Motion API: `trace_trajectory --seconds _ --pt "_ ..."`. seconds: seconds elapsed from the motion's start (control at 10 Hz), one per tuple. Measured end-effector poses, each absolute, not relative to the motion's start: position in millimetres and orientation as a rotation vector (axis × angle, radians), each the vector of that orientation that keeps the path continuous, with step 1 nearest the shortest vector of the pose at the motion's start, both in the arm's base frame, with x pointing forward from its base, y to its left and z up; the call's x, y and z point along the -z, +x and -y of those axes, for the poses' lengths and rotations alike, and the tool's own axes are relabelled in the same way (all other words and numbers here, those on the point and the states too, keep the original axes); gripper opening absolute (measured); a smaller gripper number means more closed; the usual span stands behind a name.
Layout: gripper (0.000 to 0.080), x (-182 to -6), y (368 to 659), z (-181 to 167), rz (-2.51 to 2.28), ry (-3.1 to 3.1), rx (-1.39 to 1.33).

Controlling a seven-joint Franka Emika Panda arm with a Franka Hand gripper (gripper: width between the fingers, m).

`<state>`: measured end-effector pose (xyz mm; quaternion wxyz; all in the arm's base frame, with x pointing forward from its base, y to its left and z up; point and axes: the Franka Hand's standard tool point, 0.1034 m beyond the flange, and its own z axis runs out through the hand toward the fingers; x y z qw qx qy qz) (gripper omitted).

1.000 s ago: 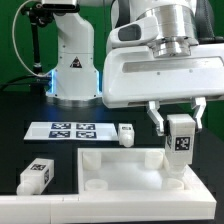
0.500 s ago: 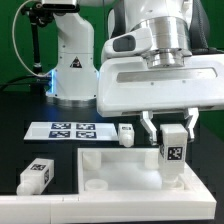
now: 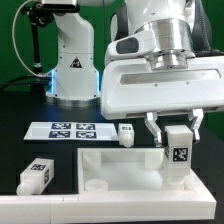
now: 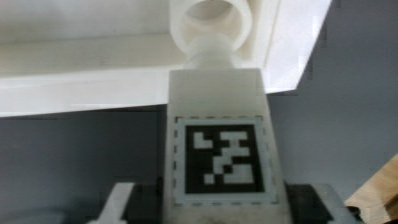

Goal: Assemble one leg

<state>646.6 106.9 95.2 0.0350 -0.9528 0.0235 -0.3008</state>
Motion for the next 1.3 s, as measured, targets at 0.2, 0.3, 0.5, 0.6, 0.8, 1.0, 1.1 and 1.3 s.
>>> trace_trajectory --seconds 0.2,0.3,0.5,0.6,0.8,1.0,1.1,1.3 --pt "0.0287 -97.5 645 -106 -0.065 -2.929 0.928" --pt "0.0287 -99.5 643 -107 -0.065 -2.928 0.927" --pt "0.0287 -99.3 637 -107 -0.066 -2.931 0.916" --pt "0.0287 -97.7 635 -107 -0.063 -2.934 0.912" --pt "0.0287 -88.8 632 -107 -0.061 -2.940 0.899" --pt "0.0287 -79.8 630 -108 -0.060 -2.945 0.888" --pt "0.0287 -79.8 633 -108 -0.057 -2.933 0.932" --pt "0.0287 -79.4 634 -109 -0.085 -2.918 0.967"
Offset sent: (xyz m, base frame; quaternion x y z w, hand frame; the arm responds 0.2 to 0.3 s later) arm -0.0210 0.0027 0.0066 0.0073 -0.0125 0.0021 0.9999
